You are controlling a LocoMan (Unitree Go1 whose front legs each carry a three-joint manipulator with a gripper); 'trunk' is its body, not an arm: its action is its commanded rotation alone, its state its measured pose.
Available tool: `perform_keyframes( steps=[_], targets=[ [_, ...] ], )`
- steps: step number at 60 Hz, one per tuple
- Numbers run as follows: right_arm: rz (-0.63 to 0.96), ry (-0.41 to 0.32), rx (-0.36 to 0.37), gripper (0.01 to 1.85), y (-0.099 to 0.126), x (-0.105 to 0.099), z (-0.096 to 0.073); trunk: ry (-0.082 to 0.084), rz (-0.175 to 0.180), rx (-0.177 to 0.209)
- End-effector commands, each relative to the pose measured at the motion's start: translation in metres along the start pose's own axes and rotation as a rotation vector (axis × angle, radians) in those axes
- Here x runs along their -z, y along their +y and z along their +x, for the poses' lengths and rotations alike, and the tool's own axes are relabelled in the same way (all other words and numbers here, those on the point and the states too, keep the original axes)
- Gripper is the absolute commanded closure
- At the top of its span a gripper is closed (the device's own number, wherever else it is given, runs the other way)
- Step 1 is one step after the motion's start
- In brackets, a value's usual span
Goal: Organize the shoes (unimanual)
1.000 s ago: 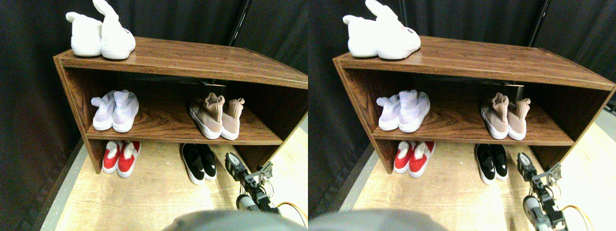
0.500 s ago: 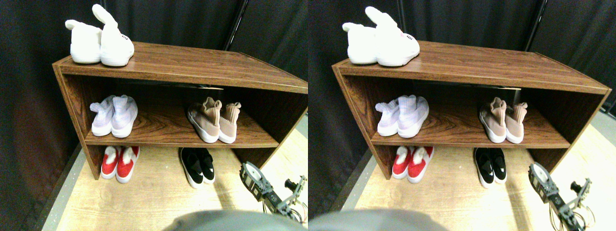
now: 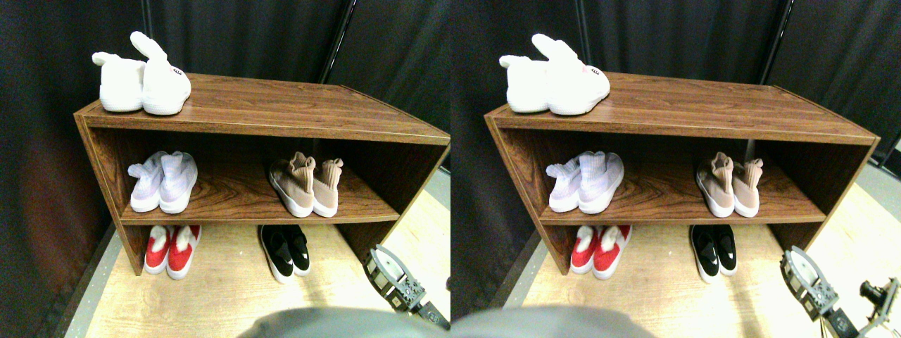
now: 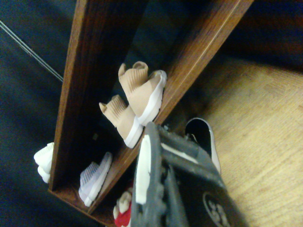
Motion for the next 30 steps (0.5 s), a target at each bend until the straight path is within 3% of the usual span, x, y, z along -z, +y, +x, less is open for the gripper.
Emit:
perform_keyframes(
  steps=[1,14,21,30],
  targets=[
    [-0.051,0.019,-0.082,1.8,0.015,0.005,0.004,-0.017,-0.004,-0.005],
    [-0.065,0.068,-0.112,1.8,0.027,0.016,0.01,-0.021,-0.013,-0.009],
    [-0.067,0.071,-0.091,1.8,0.032,0.022,0.012,-0.02,-0.019,-0.013],
    [-0.061,0.09,-0.097,1.8,0.027,0.026,0.02,-0.022,-0.025,-0.014]
  ],
)
